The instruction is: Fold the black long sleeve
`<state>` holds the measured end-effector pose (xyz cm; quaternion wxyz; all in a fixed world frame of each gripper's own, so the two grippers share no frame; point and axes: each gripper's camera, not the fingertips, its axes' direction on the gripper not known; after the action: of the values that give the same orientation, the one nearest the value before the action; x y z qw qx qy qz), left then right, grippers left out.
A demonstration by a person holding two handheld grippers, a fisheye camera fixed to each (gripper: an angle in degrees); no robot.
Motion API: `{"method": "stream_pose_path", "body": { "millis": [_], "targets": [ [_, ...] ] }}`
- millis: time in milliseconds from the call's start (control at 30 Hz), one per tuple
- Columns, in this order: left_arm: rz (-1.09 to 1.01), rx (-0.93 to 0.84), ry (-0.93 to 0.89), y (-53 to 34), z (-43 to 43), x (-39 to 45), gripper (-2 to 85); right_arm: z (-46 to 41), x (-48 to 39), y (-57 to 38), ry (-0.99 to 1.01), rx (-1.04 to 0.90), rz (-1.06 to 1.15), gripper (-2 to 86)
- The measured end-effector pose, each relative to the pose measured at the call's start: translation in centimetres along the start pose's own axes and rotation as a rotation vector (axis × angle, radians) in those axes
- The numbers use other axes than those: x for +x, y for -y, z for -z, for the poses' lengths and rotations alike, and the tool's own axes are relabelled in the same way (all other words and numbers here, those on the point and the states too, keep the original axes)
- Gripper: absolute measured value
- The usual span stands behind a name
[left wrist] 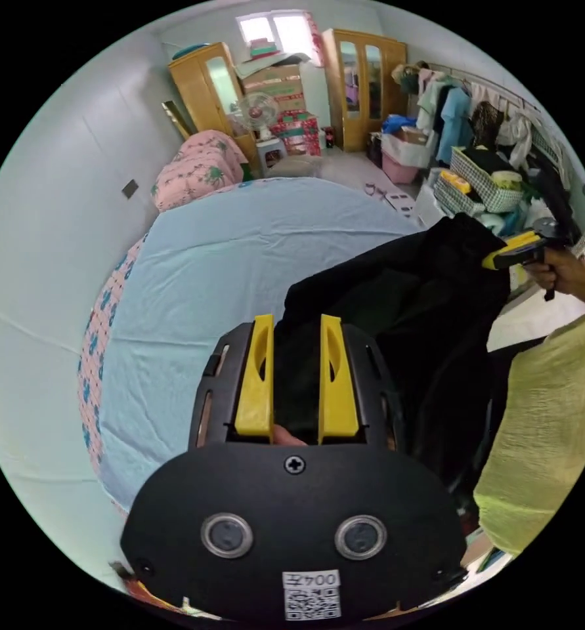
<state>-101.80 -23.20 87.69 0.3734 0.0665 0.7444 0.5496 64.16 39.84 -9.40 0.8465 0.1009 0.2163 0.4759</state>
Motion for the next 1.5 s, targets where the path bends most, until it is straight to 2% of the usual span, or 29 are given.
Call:
{"method": "stream_pose_path", "body": {
  "millis": [200,267,400,533,633,733,900,1000,1133,1200,1333,1500],
  "targets": [
    [-0.447,-0.236,0.118,6.8,-6.9,5.2,12.6,-0.2,2.6,-0.3,0.084,-0.002,-0.057,3.6],
    [-0.545,-0.265,0.146,7.8,-8.4,6.7,12.7,-0.2,3.4,-0.1,0.114,-0.007,-0.063,3.6],
    [-0.62,-0.26,0.107,9.4,-10.3,9.0,10.8,-0.3,4.7,0.3,0.159,-0.033,-0.048,3.8],
    [-0.63,-0.316,0.108,9.0,-11.8,10.2,3.7,-0.4,5.2,0.9,0.198,-0.049,-0.033,3.9],
    [-0.443,-0.295,0.045,8.5,-10.1,8.2,2.2,-0.1,5.1,1.6,0.221,-0.067,0.005,3.9],
    [-0.151,-0.154,-0.023,5.9,-3.9,3.5,1.4,0.6,4.3,2.7,0.253,-0.083,0.075,3.9],
    [0.353,0.226,-0.109,-6.0,13.4,-4.8,1.0,3.7,1.3,6.4,0.331,-0.032,0.259,4.0],
    [0.547,0.42,-0.151,-13.9,23.2,-5.7,1.1,5.7,-1.2,9.8,0.377,0.049,0.377,3.9],
    [0.675,0.563,-0.197,-21.6,31.3,-2.8,1.3,6.3,-6.8,15.0,0.384,0.129,0.528,4.1],
    [0.7,0.608,-0.144,-25.7,34.4,0.5,1.4,5.3,-12.0,17.9,0.367,0.128,0.615,4.4],
    [0.774,0.694,-0.14,-31.3,36.5,3.7,1.5,2.3,-18.0,19.7,0.436,0.102,0.643,6.0],
    [0.944,0.782,-0.174,-39.1,36.4,4.3,1.5,-3.8,-22.2,17.7,0.483,0.033,0.558,12.4]
  ]
}}
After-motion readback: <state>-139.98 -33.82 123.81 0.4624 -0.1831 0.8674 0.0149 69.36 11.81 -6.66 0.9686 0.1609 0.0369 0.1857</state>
